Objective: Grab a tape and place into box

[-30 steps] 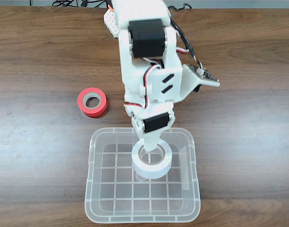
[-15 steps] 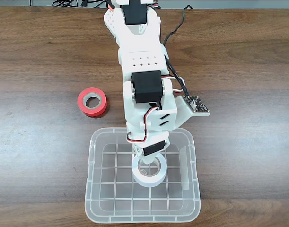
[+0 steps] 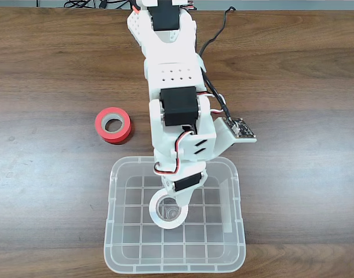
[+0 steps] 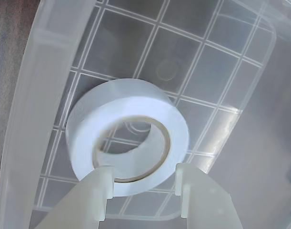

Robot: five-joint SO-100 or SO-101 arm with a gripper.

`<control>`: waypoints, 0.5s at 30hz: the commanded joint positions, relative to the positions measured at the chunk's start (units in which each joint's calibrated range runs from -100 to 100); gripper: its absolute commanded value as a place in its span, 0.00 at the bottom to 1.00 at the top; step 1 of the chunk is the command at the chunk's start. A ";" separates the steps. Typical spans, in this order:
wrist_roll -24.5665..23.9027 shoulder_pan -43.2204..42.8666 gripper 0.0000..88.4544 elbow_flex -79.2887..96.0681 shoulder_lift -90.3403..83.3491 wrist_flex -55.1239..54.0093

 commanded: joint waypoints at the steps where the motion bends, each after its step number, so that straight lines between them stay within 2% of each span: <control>1: -0.30 1.52 0.14 -5.01 -6.04 0.32; 6: -0.30 1.59 0.12 -4.92 -11.51 1.00; 11: -1.30 0.79 0.02 -4.92 -18.02 5.71; 15: -2.99 0.71 0.01 -4.92 -23.82 10.42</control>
